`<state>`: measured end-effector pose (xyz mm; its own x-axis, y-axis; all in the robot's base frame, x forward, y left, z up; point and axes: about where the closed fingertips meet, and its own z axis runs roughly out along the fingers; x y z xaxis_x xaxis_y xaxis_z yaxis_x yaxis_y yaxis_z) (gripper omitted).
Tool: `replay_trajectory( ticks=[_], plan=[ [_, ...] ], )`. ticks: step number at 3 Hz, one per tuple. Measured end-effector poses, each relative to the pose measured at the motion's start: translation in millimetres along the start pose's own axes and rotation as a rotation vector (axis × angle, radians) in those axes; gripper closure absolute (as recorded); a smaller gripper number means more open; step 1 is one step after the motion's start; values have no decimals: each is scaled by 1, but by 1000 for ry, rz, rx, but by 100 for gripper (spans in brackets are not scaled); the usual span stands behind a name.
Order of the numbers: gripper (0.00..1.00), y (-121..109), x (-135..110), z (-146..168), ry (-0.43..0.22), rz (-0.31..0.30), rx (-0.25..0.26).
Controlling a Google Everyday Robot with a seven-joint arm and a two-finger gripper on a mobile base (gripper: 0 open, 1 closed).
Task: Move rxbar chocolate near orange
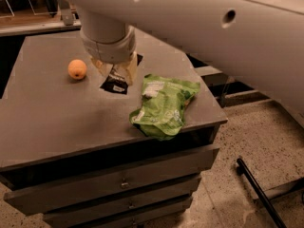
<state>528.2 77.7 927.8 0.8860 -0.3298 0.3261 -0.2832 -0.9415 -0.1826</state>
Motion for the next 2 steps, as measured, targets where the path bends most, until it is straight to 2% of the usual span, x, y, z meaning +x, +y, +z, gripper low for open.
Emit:
replay_trajectory(
  ticks=[1,2],
  plan=[
    [100,-12,46,-8,57,-20,117],
    [100,-24,85,-1,58,-25,241]
  ],
)
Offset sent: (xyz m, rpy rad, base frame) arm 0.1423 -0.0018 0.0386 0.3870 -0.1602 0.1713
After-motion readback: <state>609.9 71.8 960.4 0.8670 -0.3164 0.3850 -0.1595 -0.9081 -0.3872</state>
